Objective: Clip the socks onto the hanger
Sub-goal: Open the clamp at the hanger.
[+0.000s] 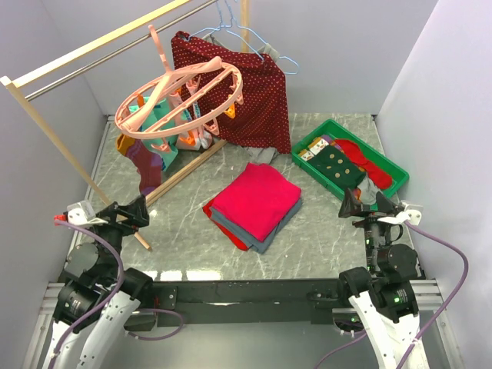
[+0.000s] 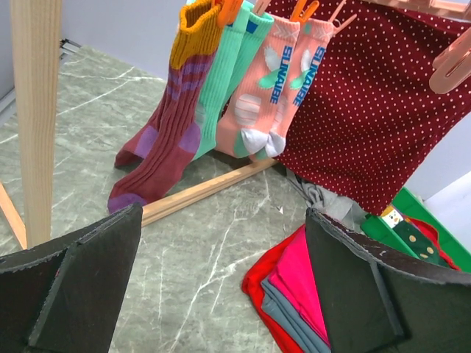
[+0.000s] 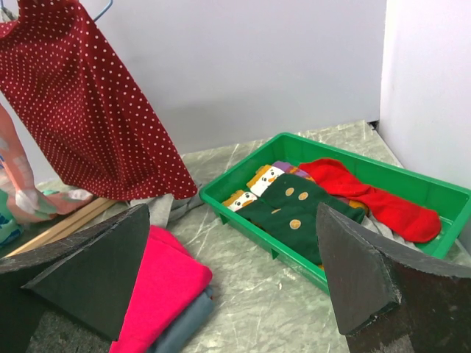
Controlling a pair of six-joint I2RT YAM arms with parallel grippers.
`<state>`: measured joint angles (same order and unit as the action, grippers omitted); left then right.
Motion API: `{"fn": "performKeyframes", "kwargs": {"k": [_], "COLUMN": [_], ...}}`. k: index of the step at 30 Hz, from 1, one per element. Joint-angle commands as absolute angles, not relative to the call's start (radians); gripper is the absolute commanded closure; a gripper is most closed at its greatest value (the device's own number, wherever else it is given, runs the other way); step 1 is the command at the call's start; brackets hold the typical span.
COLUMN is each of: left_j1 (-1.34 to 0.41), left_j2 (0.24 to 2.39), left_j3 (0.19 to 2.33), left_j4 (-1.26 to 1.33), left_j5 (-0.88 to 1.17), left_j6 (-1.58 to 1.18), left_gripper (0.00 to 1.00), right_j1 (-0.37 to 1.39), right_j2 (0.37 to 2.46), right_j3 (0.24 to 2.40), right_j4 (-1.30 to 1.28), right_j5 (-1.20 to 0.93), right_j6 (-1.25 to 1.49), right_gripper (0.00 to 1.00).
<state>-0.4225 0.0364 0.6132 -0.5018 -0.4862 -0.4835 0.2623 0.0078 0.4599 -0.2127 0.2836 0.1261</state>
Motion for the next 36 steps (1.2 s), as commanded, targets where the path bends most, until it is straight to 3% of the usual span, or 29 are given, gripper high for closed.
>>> {"fn": "performKeyframes", "kwargs": {"k": [1, 21, 30, 36], "left_j1": [-0.422, -0.420, -0.419, -0.419], "left_j2": [0.054, 0.230, 0.435, 0.508], "left_j3": [0.649, 0.865, 1.029, 1.116], "left_j4": [-0.505, -0.571, -0.589, -0.586], "left_j5": [-0.442, -0.095, -0.066, -0.158], "left_j6": [-0.474, -0.528, -0.610, -0.620], "left_gripper": [0.04, 0.04, 0.04, 0.04], "right_j1": [0.268, 0.270, 0.270, 0.270], "right_j2": [-0.069, -0.067, -0.067, -0.063], "right_j3": [0.462, 0.460, 0.457, 0.456], "right_j4": [-0.201, -0.202, -0.202, -0.198], "right_j5": [0.272, 0.278, 0.275, 0.258], "right_j6": [0.127, 0.127, 0.124, 0.123], "right_gripper": [0.00, 0.00, 0.00, 0.00]}}
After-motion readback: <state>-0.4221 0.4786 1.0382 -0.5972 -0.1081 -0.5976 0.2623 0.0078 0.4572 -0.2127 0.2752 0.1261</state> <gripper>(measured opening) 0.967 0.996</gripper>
